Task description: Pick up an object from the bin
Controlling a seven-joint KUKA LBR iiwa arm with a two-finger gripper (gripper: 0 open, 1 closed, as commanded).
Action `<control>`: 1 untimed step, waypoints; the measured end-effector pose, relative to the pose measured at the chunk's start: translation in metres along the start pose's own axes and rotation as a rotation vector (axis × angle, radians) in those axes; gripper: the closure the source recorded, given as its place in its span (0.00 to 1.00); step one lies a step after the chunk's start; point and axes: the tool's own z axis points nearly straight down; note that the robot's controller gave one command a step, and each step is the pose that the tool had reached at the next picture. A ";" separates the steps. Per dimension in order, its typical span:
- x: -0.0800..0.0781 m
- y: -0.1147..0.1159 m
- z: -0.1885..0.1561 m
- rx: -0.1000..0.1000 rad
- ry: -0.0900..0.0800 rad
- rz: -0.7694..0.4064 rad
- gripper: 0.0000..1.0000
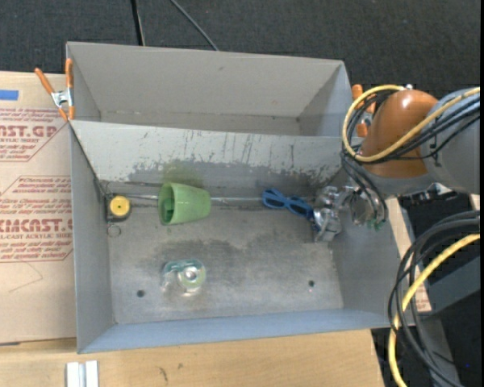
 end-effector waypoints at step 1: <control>0.003 0.004 -0.227 -0.001 0.002 -0.324 1.00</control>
Offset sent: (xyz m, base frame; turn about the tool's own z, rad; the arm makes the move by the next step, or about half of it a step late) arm -0.0081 0.0048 0.2220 -0.3228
